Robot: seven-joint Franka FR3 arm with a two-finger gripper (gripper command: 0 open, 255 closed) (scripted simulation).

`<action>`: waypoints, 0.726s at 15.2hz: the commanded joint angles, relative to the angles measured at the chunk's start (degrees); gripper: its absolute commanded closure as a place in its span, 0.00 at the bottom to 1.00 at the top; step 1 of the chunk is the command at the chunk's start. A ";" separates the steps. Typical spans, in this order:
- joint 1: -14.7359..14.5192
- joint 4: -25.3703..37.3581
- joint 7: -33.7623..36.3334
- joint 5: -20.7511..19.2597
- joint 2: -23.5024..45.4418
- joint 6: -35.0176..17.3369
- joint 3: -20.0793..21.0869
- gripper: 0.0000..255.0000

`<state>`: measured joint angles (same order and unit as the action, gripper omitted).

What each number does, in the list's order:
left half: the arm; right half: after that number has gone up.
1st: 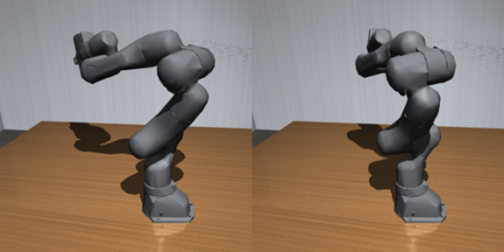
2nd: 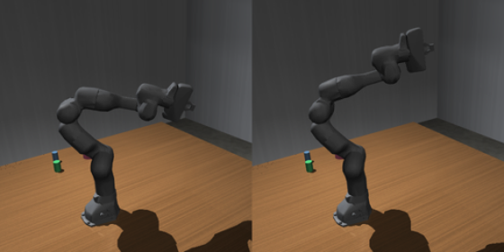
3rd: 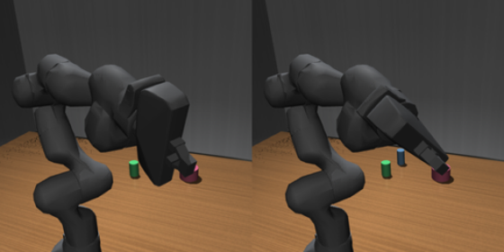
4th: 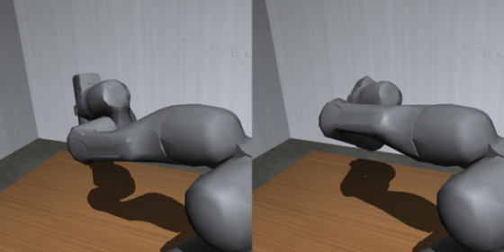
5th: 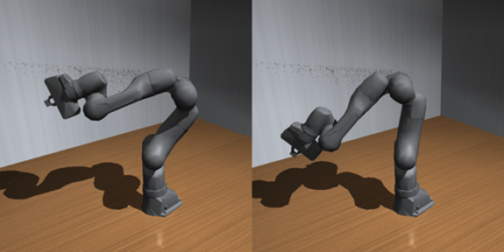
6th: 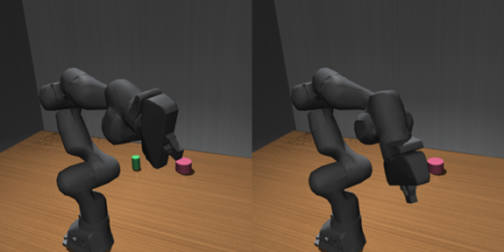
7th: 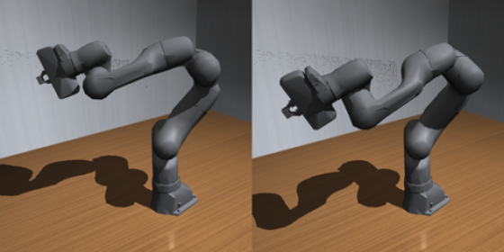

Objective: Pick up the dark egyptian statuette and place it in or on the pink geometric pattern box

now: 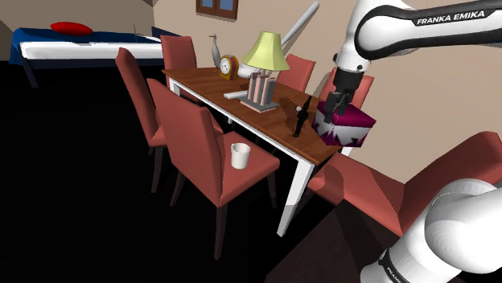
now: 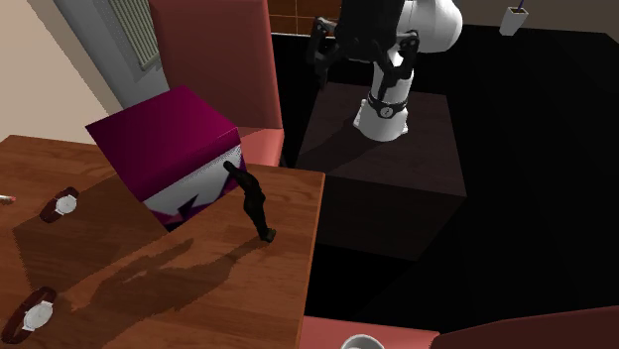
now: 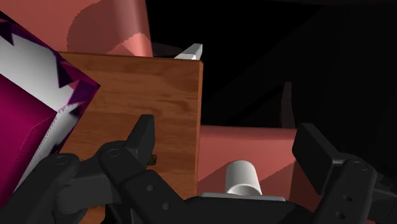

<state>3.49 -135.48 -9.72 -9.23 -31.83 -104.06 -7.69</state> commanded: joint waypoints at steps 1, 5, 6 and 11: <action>0.09 1.70 -2.04 0.40 3.56 -2.95 -1.92 0.00; 0.12 6.13 -6.82 2.33 11.20 -7.87 -5.83 0.00; 0.09 7.43 -8.12 3.08 13.19 -8.93 -6.77 0.00; 0.04 15.10 -15.27 8.52 23.67 -12.98 -10.97 0.00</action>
<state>3.50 -122.98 -22.96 -2.25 -11.34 -116.20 -17.56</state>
